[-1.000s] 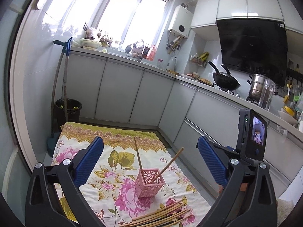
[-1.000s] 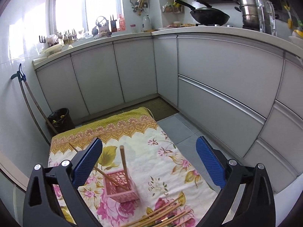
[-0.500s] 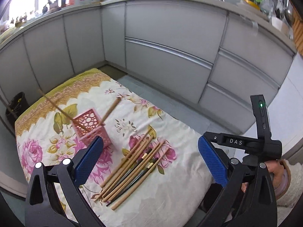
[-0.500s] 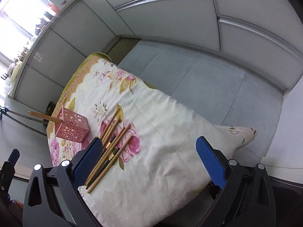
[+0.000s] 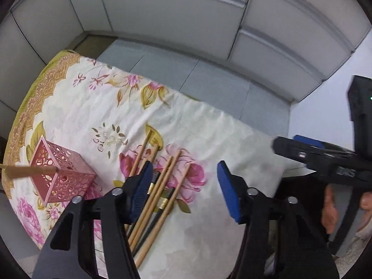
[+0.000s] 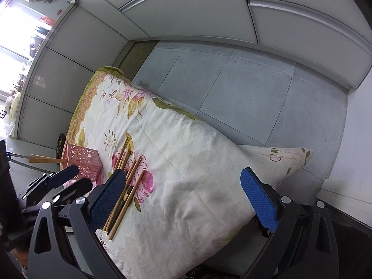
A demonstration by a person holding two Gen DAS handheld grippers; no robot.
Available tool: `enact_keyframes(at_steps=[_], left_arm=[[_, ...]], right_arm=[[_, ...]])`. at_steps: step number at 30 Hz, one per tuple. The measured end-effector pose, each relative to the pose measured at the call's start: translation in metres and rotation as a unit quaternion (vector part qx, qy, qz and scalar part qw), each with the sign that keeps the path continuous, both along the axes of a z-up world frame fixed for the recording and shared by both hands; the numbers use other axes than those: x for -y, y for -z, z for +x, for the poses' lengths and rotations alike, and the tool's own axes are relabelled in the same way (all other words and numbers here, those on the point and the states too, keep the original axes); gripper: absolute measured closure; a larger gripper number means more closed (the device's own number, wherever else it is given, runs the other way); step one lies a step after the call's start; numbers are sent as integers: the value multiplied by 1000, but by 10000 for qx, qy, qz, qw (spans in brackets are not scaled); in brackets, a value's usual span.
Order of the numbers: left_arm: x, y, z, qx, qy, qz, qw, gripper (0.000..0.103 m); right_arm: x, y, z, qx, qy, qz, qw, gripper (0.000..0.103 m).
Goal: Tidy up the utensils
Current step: 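Grasp a chopstick from the pile with the left tool and lift it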
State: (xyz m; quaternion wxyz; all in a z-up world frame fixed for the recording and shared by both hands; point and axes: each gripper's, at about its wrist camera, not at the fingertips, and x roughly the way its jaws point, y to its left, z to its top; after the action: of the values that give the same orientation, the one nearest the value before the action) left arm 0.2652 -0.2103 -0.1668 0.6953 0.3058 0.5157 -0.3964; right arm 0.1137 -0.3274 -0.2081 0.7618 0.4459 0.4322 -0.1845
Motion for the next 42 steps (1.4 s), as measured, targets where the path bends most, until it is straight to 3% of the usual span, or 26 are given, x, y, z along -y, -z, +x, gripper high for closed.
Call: enact_keyframes(at_steps=[2,3,8,18,23,28,31,35,39,42], left_arm=[[8,22,19,6,-97,449,9989,86],[12,33,27,-4,-142,622,9980,91],[15,62,58,-18,-335,1035,9941,90],[13,83,83,-259,-339,1129,9927,90],[13,83,92,-569,-322,1119,9916,94],[8,78,74,-216,-338,981,9944,95],[-1,66,44,181,-354,716,9966,95],[-37,21,4,866,-724,-92,9936,95],[-80,-29,-40,1427,-1172,-983,9779,95],[-117,-62,-68,1662,-1555,-1586,9607,95]], right_arm=[[0,1,1,4,-37,33,10000,7],[0,1,2,4,-67,11,10000,7],[3,2,3,17,-139,72,9999,7],[3,10,9,-84,-232,238,9994,7],[1,13,11,-162,-253,281,9992,7],[-4,18,14,-230,-320,364,9986,7],[-7,20,16,-293,-339,379,9983,7],[-16,29,23,-437,-448,491,9968,7],[-34,39,39,-529,-722,873,9921,7],[-48,40,53,-578,-784,1011,9901,10]])
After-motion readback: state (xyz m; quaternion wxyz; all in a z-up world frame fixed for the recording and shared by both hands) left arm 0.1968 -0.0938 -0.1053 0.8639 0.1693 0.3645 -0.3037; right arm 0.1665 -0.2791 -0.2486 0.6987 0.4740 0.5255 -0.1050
